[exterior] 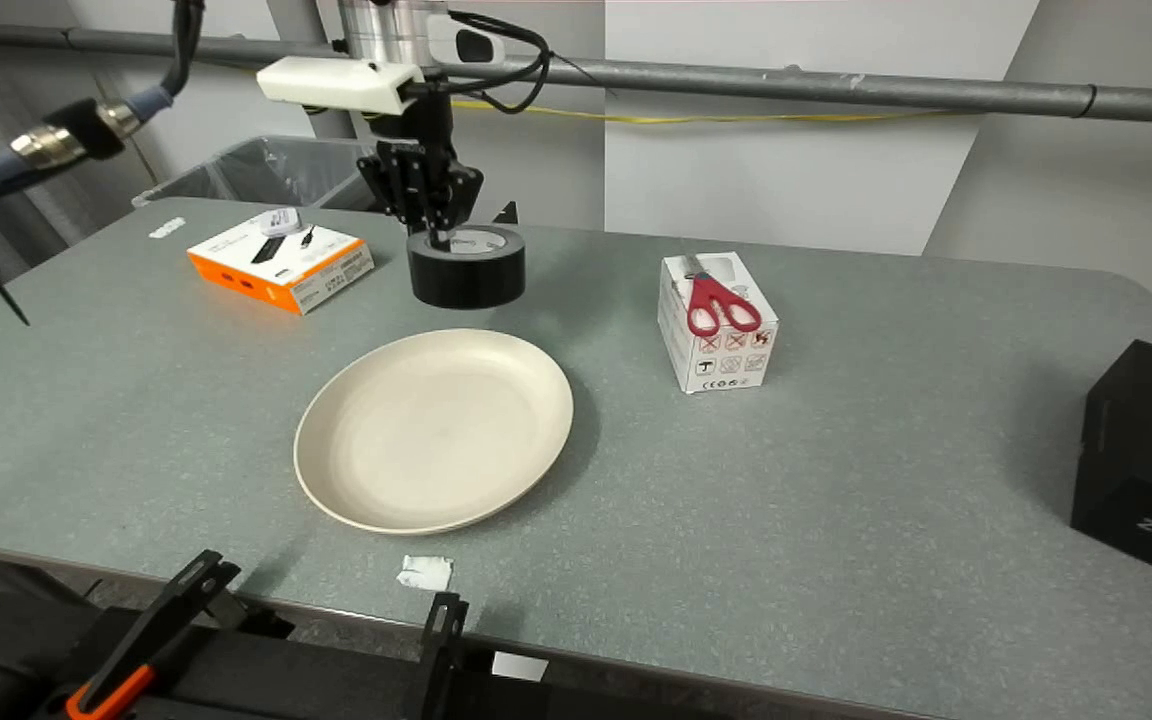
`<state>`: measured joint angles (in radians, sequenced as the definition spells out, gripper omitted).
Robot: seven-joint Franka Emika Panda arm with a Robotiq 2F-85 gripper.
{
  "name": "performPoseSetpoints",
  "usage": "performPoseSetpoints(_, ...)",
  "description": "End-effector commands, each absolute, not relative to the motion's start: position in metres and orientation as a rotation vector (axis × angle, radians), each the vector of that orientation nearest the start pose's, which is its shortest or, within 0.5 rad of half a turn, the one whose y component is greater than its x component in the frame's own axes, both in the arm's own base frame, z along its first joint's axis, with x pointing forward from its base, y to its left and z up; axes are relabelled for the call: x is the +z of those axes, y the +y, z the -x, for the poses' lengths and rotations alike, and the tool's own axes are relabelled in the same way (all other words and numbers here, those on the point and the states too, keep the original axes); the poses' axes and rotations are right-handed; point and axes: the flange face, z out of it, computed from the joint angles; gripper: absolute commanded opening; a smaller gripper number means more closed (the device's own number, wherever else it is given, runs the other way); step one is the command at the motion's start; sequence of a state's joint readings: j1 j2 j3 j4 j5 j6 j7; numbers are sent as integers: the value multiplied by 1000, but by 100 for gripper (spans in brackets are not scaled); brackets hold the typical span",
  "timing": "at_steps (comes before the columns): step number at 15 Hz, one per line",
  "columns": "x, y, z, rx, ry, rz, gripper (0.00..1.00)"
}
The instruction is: Put the masking tape on the plate
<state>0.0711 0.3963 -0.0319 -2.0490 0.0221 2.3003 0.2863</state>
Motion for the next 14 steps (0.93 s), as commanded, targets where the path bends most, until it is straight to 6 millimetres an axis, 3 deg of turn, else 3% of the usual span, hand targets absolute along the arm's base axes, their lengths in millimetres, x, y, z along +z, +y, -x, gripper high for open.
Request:
performPoseSetpoints(1,251,38,-511,221,303,3199,6)
performPoseSetpoints(4,237,51,-468,246,197,3249,6)
performPoseSetpoints(6,224,55,-449,207,147,3269,6)
performPoseSetpoints(14,171,49,-424,19,89,3255,6)
